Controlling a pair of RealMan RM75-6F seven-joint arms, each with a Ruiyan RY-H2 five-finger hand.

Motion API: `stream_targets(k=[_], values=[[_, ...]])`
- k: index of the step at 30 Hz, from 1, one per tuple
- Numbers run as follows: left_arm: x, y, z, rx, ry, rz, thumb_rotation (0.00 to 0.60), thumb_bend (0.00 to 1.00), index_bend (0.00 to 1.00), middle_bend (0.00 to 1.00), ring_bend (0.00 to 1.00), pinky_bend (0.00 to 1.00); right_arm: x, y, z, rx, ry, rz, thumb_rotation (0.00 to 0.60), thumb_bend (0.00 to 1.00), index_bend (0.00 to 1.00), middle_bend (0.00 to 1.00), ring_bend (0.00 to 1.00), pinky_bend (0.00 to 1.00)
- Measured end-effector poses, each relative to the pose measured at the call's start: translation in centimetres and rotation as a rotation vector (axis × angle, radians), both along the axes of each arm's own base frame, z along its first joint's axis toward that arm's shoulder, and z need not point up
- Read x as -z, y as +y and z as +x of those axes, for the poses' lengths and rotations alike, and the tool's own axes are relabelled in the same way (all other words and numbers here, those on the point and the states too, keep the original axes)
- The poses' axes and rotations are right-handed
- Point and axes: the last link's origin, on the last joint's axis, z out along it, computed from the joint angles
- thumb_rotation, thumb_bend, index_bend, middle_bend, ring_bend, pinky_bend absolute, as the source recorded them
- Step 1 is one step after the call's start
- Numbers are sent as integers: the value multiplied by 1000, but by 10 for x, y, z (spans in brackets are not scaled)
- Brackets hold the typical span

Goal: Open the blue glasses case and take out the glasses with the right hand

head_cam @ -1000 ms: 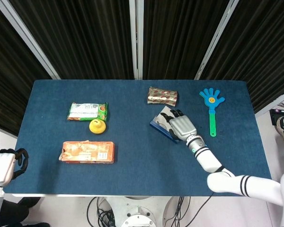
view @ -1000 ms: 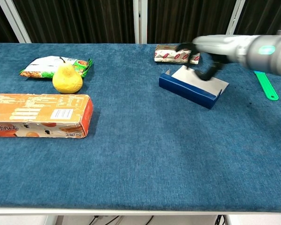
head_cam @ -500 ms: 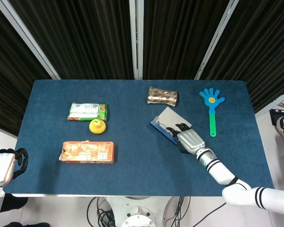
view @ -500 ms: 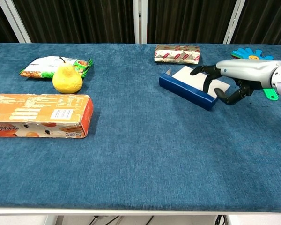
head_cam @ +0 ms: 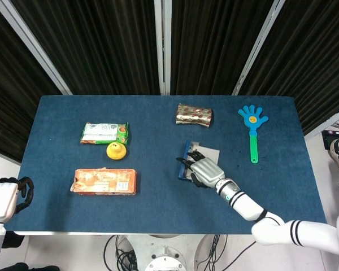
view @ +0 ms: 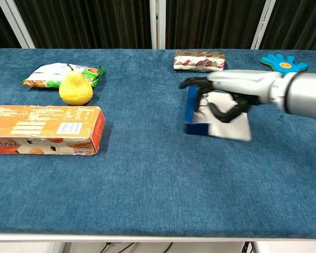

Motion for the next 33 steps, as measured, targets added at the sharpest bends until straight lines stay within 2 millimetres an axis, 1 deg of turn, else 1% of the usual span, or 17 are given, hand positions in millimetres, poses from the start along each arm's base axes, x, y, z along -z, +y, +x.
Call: stream_targets(k=[8,12,15,18,19,21,22,23,27,30,33], values=[[0,0,-1,0,-4,-4,600,358,707,687,522,475,27,-26,38,-11,7,-30,600,684,0,218,0,0],[-1,0,-1,0,-4,-4,600,358,707,689,523,475,32,-41,49,3,27,-73,600,670,0,214,0,0],[-1,0,-1,-1,-7,-5,600,358,707,689,523,475,29,-49,53,21,34,-103,600,586,0,214,0,0],[-1,0,-1,0,-6,-8,600,359,707,689,523,476,18,-51,52,16,34,-117,600,431,0,216,0,0],[-1,0,-1,0,-5,-9,600,359,707,688,523,476,14,-51,50,8,39,-125,600,364,0,216,0,0],[0,0,0,1,-5,-9,600,358,707,688,523,475,4,-51,44,-15,64,-140,600,277,6,216,0,0],[-1,0,0,1,-5,-9,600,359,707,688,523,475,0,-51,41,-24,78,-145,600,251,17,216,0,0],[-1,0,0,1,-5,-9,600,359,707,688,523,475,-2,-50,36,-34,99,-149,600,234,32,216,0,0],[-1,0,0,0,-4,-8,600,358,707,688,522,476,0,-50,24,-53,163,-151,600,230,68,216,0,0],[-1,0,0,0,-5,-8,600,359,707,688,523,475,6,-54,20,-57,190,-156,600,230,86,216,0,0],[-1,0,0,0,-6,-8,600,358,707,688,522,475,15,-58,21,-56,199,-157,600,234,95,218,0,0]])
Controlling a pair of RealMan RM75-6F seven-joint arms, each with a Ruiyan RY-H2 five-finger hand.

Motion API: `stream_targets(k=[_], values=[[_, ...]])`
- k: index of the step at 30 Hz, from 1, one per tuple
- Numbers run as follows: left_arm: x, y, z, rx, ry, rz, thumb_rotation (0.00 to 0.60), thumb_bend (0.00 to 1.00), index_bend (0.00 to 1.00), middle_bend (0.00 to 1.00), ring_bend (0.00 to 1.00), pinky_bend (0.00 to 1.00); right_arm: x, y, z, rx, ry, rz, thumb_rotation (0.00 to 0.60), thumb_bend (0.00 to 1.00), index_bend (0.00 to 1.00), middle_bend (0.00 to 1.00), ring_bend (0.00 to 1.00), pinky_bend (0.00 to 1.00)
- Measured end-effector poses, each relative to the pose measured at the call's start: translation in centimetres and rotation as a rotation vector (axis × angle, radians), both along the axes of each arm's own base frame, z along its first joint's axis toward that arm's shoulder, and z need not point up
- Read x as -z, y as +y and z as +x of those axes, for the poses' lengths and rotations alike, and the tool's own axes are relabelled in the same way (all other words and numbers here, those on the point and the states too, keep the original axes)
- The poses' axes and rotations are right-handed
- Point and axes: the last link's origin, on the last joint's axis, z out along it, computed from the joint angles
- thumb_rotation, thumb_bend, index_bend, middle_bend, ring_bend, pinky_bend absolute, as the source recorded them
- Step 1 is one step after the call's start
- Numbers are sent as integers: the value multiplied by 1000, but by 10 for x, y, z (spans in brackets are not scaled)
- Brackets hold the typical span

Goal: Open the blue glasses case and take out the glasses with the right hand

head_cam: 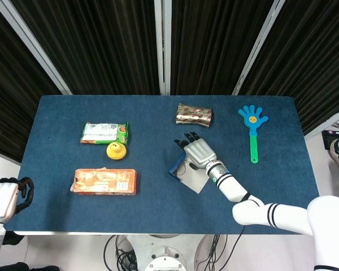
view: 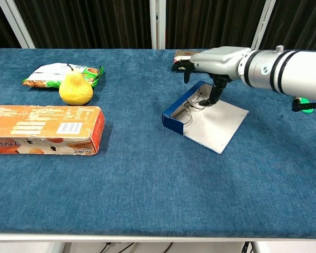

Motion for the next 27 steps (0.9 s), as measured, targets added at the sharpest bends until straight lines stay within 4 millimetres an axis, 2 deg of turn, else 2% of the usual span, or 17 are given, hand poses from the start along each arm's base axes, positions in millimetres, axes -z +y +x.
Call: stream_targets(k=[6,10,15,22,27], values=[[0,0,0,0,-1,-1,600,359,707,688,523,475,16,-10,12,12,-17,-2,600,243,112,241,0,0],[0,0,0,0,2,0,600,359,707,688,523,475,25,-17,24,28,-49,0,600,287,134,248,0,0],[0,0,0,0,1,-1,600,359,708,688,523,475,31,-27,33,51,-66,-11,600,326,159,305,14,0],[-1,0,-1,0,-3,-4,600,359,707,688,523,476,34,-41,26,138,-56,-38,600,383,164,387,81,0],[-1,0,-1,0,-6,-9,600,358,707,688,523,475,27,-45,8,219,-33,-45,600,409,167,400,90,0]])
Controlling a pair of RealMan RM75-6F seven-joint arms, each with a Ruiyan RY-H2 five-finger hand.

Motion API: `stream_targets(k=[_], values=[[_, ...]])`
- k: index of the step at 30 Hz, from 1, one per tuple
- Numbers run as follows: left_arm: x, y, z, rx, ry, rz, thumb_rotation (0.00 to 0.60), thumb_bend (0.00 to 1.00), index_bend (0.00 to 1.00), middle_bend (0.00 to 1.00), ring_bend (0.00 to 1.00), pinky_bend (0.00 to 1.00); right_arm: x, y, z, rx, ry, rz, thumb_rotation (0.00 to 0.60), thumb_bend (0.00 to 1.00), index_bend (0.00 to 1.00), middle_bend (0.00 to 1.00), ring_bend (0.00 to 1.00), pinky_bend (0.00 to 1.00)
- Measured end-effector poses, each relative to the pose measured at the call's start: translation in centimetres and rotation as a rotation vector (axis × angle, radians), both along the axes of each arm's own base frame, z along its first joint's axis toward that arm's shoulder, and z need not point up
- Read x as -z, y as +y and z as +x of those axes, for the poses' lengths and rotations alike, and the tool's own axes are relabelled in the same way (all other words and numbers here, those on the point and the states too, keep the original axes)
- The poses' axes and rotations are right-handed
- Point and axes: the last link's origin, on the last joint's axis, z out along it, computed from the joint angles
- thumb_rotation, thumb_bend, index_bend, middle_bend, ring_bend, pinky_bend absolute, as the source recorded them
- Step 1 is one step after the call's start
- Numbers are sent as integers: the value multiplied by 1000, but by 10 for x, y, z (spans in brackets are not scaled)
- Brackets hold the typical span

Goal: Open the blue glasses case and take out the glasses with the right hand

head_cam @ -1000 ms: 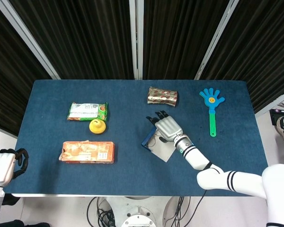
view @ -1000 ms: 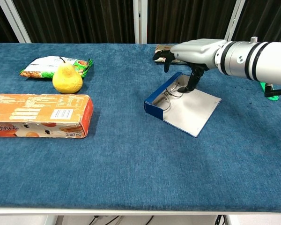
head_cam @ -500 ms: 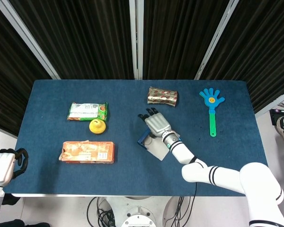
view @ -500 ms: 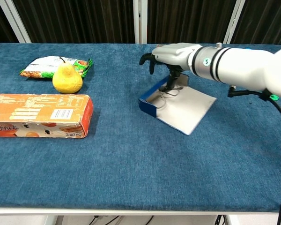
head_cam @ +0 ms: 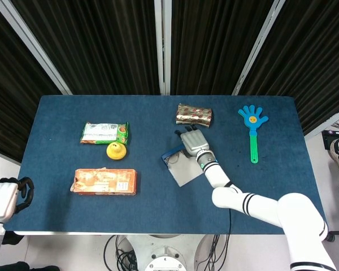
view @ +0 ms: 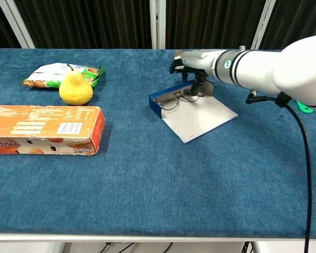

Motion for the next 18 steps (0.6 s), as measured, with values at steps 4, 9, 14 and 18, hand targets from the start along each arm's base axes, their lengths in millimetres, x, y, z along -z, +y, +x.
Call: stream_targets(k=[4,9,14,18], values=[[0,0,0,0,0,-2,600,359,707,688,523,475,-11,6,-12,29,5,19,600,426,156,400,90,0],[1,1,1,1,5,-3,600,359,707,688,523,475,-30,21,-25,53,2,50,600,429,154,392,90,0],[1,1,1,2,7,-2,600,359,707,688,522,475,-36,25,-26,39,-21,36,600,371,153,374,90,0],[1,1,1,1,6,-1,600,359,707,688,523,476,-28,26,-17,9,-35,35,600,362,174,369,90,0]])
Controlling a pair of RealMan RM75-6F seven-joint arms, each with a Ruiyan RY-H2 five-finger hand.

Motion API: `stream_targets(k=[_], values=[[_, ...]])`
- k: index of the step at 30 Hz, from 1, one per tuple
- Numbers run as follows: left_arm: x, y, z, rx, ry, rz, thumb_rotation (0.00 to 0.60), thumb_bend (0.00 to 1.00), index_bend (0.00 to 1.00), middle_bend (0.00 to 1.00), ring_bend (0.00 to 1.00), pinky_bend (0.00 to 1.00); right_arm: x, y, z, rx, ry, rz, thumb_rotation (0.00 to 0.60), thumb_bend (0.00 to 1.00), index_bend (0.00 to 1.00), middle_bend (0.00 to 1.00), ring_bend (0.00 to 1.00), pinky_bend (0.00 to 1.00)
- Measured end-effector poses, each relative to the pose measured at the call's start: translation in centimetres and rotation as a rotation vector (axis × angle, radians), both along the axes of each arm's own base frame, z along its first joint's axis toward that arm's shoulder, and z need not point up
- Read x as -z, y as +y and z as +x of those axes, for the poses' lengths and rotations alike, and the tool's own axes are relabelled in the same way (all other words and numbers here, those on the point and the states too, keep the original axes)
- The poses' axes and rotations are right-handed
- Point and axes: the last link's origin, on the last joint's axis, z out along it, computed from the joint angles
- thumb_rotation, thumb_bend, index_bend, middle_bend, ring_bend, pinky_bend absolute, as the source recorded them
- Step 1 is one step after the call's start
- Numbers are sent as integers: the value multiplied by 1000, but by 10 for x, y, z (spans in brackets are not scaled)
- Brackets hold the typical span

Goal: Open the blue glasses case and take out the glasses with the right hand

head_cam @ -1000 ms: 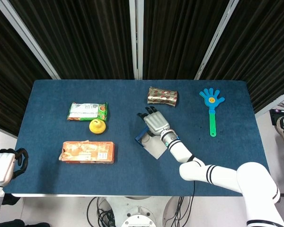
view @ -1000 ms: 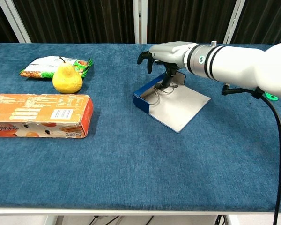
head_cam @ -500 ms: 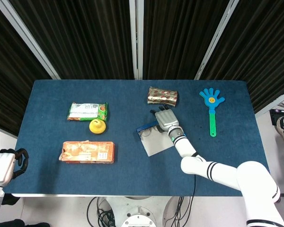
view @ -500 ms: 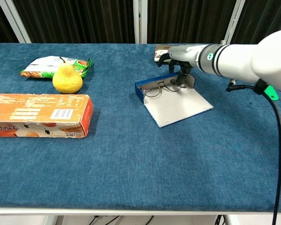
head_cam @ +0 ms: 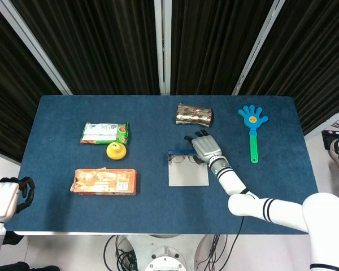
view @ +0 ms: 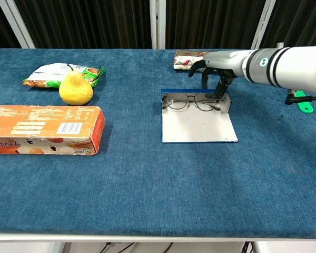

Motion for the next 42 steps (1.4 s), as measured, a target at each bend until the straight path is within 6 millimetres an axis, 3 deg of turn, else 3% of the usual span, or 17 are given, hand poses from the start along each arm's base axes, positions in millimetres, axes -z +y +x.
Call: stream_targets(k=[19,33,42], values=[[0,0,0,1,-4,-3,600,359,707,688,523,475,11,-4,7,-19,0,-33,600,364,392,367,90,0],[-1,0,0,1,-7,-6,600,359,707,688,522,476,13,-5,8,-23,-1,-38,600,374,456,367,90,0],[0,0,0,1,-7,-5,600,358,707,688,523,476,12,-5,11,-42,-3,-61,600,404,593,367,90,0]])
